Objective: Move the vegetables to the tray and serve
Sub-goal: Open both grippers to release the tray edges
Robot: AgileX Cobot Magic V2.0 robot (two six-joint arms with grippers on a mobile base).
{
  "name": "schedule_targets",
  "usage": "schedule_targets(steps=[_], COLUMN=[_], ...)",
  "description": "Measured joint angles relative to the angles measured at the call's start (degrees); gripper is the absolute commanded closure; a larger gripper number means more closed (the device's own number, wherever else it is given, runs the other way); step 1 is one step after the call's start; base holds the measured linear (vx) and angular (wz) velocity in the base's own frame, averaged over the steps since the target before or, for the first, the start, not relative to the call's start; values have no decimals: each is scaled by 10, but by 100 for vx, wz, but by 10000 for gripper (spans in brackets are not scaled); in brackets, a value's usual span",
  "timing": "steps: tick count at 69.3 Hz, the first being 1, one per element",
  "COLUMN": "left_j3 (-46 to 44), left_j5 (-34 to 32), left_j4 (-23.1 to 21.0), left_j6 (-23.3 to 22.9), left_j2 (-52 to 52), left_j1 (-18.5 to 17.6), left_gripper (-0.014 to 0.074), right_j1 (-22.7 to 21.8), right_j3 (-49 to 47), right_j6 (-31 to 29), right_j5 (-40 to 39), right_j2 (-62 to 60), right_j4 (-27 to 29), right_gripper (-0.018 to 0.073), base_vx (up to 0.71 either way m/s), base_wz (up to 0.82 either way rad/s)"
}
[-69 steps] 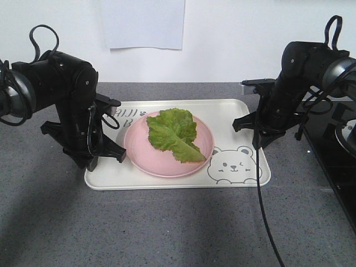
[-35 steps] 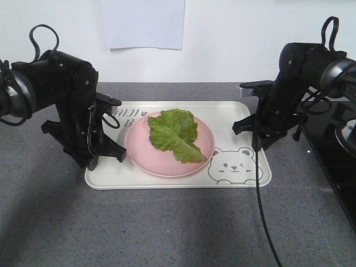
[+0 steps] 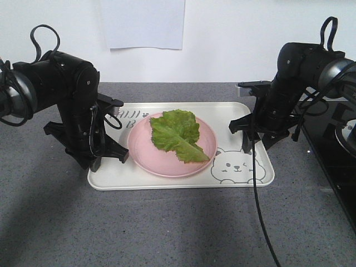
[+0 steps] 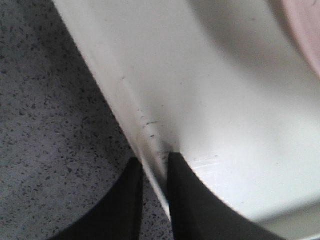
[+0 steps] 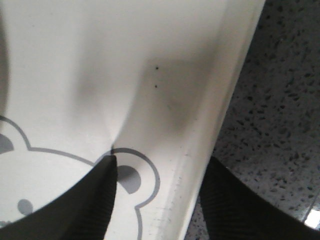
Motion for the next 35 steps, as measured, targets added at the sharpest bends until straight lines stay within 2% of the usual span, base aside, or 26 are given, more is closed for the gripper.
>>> schedule_targets(steps=[21, 35], left_j3=[0, -1], left_j5=[1, -18], left_j4=[24, 11], left_j6=[0, -3], left_j2=[0, 0], left_j1=[-4, -12], left_gripper=[360, 337], right_j1=[3, 11], right_j3=[0, 0], right_j6=[2, 9], right_j5=[-6, -7], right_j2=[0, 0], right_j4=[13, 41], right_gripper=[184, 184], base_vx=[0, 0], base_wz=[0, 0])
